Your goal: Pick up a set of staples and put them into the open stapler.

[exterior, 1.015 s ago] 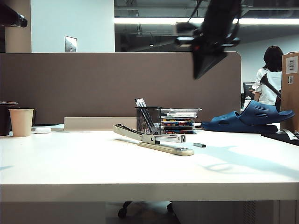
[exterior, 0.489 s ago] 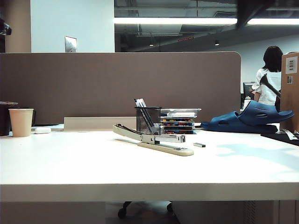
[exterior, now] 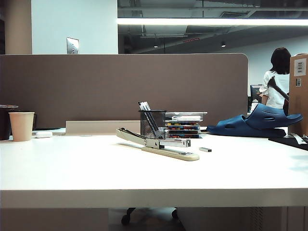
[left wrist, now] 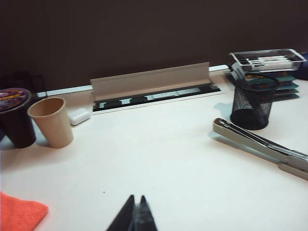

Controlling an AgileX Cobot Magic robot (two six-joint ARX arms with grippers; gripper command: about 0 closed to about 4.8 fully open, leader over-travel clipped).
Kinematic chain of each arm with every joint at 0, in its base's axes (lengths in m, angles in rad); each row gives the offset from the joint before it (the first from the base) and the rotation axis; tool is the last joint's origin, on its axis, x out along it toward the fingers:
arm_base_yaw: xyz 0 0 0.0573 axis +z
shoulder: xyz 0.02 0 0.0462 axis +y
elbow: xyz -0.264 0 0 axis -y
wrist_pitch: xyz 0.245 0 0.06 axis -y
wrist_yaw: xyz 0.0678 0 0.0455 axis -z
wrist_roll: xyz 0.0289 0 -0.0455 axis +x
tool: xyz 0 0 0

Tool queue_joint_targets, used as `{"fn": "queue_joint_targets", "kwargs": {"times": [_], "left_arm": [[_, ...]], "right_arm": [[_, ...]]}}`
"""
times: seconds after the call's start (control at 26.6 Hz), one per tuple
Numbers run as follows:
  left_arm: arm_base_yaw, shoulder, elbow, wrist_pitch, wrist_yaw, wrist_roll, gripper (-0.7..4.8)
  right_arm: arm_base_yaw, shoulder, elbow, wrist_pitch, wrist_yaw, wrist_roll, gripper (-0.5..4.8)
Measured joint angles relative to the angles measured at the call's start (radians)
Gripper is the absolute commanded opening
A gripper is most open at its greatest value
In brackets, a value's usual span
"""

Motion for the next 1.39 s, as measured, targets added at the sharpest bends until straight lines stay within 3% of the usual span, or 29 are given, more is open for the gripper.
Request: {"fn": "queue_joint_targets", "kwargs": {"times": [0.38, 0.64, 0.98, 1.13, 1.39], "left_arm": [[0.064, -0.002, -0.015, 0.0, -0.016, -0.023, -0.05], [0.057, -0.121, -0.043, -0.006, 0.021, -0.056, -0.05], [0.053, -0.283, -0.05, -0.061, 0.038, -0.064, -0.05], [-0.004, -0.355, -0.108, -0.065, 0.044, -0.067, -0.05], [-0.008, -0.467, -0.175, -0.074, 0.042, -0.067, -0.05]], "right_arm": [[-0.026, -0.231, -0.289, 0.138, -0.034, 0.053, -0.09], [-0.025, -0.457, -0.549, 0.246, -0.034, 0.104, -0.09], [-0.025, -0.665, -0.755, 0.338, -0.034, 0.113, -0.09], [-0.025, -0.813, -0.889, 0.386, -0.034, 0.135, -0.09], [-0.023, -1.008, -1.055, 0.489, -0.034, 0.161, -0.09]]}}
